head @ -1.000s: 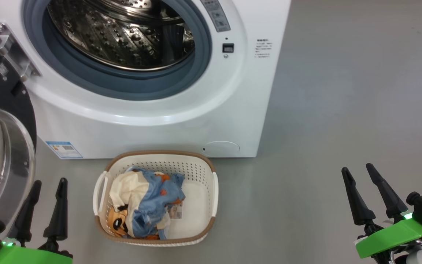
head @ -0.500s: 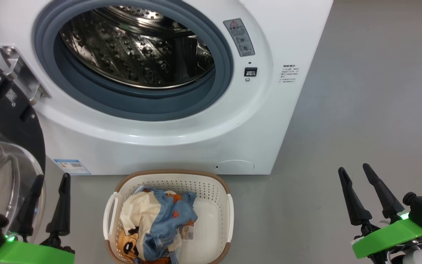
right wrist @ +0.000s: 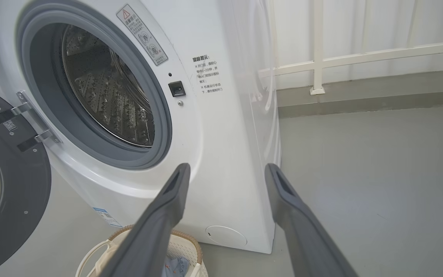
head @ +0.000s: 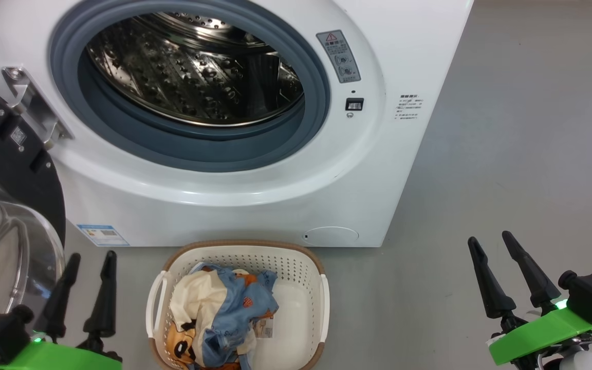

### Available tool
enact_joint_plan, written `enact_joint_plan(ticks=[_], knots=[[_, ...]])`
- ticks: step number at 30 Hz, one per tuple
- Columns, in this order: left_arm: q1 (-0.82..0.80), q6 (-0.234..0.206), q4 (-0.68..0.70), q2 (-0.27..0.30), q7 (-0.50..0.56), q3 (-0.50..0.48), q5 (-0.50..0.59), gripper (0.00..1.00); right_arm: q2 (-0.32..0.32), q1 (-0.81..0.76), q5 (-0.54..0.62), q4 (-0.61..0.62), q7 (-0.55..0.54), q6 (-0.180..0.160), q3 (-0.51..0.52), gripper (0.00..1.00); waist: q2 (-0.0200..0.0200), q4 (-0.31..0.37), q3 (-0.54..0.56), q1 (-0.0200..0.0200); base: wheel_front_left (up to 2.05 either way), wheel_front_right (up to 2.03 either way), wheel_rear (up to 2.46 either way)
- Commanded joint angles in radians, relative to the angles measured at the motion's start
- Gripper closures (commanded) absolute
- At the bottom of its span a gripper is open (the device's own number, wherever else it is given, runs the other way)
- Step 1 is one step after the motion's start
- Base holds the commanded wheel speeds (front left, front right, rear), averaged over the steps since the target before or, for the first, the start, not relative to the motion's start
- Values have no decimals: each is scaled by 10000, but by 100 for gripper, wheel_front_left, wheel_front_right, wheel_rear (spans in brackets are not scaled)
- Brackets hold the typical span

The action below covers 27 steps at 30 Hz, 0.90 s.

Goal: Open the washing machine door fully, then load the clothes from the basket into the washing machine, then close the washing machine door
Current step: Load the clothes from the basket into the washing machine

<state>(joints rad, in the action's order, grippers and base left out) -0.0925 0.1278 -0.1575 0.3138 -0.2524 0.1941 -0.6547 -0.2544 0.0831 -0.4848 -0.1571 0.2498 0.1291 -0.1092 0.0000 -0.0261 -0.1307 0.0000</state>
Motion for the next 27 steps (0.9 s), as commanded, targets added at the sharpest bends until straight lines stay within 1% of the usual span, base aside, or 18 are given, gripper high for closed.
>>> enact_joint_plan(ticks=[1, 6, 14, 18, 22, 27], knots=[[-243, 29, 72, 184, -93, -291, -19, 0, -89, 229, 27, 230, 120, 16, -222, 0, 0, 8, -6, 0, 0, 0, 0], [-205, 29, -513, -163, -93, -26, 36, 0, -58, 260, 30, 241, 120, 16, -294, 0, 0, 41, -63, 0, 0, 0, 0], [-265, 29, -1550, -832, -93, 1200, 82, 0, 21, 370, 100, 257, 120, 16, -380, 0, 0, 137, -270, 0, 0, 0, 0], [-516, 29, -2144, -1058, -93, 1693, 55, 0, 87, 441, 158, 282, 120, 16, -398, 0, 0, 164, -461, 0, 0, 0, 0], [-926, 29, -2864, -1211, -93, 2109, -133, 0, 194, 538, 229, 307, 120, 16, -396, 0, 0, 196, -697, 0, 0, 0, 0], [-1601, 29, -3838, -1145, -93, 2931, -323, 0, 377, 766, 326, 312, 120, 16, -499, 0, 0, 304, -1112, 0, 0, 0, 0]])
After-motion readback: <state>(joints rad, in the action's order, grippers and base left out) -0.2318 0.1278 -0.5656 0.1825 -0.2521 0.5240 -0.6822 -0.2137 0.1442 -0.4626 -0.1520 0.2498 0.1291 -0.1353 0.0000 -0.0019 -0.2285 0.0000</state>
